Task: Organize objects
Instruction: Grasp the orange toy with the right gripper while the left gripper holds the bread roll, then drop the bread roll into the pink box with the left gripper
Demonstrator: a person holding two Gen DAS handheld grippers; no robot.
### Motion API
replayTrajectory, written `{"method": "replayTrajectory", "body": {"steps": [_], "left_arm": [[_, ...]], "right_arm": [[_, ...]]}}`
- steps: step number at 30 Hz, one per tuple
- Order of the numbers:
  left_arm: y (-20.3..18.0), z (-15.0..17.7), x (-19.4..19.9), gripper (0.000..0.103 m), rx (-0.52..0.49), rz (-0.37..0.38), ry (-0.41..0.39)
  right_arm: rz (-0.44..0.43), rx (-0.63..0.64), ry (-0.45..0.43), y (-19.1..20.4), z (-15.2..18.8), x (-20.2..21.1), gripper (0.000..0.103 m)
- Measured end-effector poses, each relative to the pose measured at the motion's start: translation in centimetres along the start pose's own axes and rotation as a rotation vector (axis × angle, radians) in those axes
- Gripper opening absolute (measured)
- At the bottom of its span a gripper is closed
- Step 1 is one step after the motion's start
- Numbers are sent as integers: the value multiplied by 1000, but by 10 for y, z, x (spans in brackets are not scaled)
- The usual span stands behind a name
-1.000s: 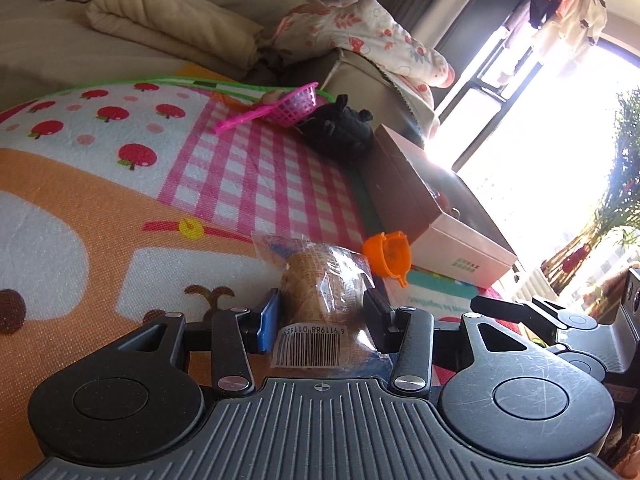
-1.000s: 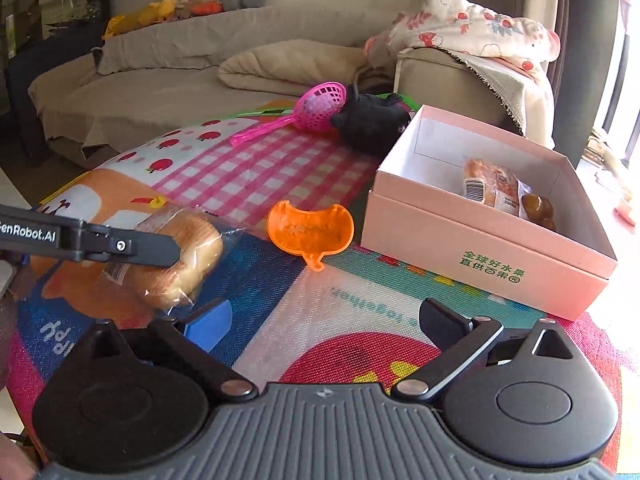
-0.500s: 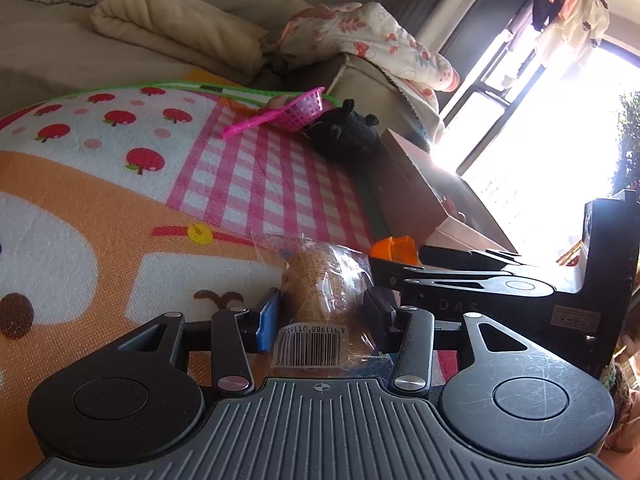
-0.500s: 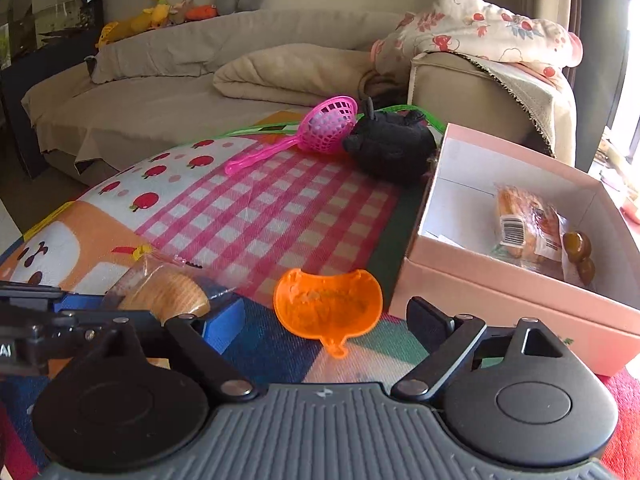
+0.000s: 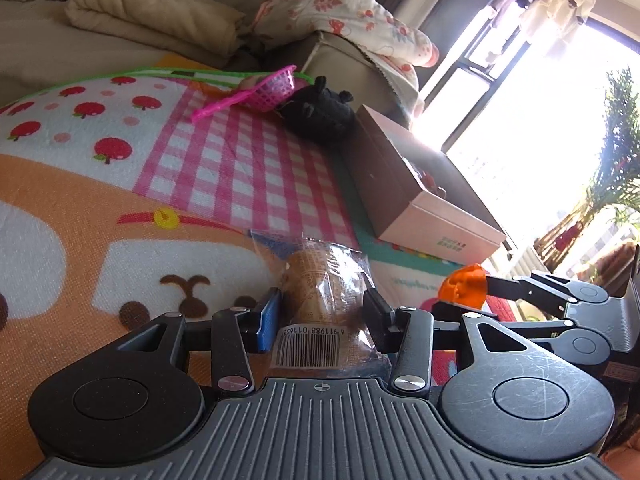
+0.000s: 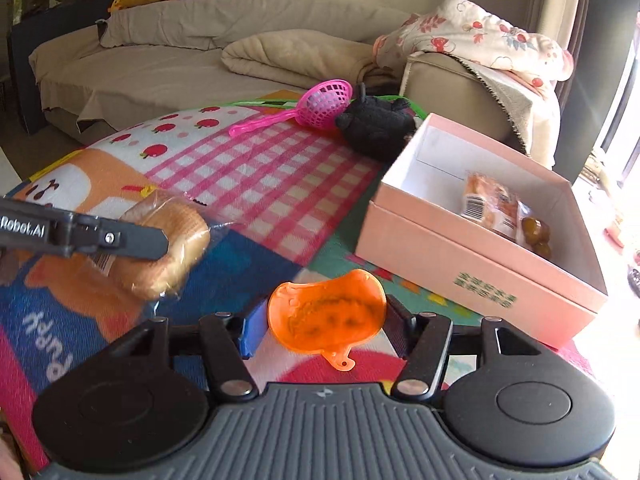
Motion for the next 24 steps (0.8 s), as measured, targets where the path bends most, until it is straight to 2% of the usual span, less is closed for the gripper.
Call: {"method": "replayTrajectory", "body": {"steps": [5,8,11,14,16,18,21,24], "left_arm": [[-40,13,-10,48,-113,27,53],[-67,7,-11,46,-167,51,52],[-98,-27,-5,46,-207,78,-11],[-132,-78,-4,45,-268,90,-116],[-152,-110,-13,46,-298,88,-180],[-164,-133,-32,46,-301,80,-208],[-173,-151,-73,48,-305,46,-237],[-170,-150,-102,49,-310,29,-250]], "right_arm": [[89,-129,-52,-50,17,46,60],[131,-188,-99,-72,23,68,60],[150,-219,-150,-86,29,85,60],[171,-233,-189,-94,34,93,60],[172,-253,-203,-99,38,94,60],[165,-286,-208,-103,42,91,60],[155,-319,-206,-105,45,84,60],[153,-312,-198,-100,47,78,60]]}}
Point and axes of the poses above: each gripper's, at about its wrist camera, not at the fingertips, and x roughly against the way its jaws point, y to its left, z to its underside, the point moved 10 cm from there along -x, roughly the way its jaws point
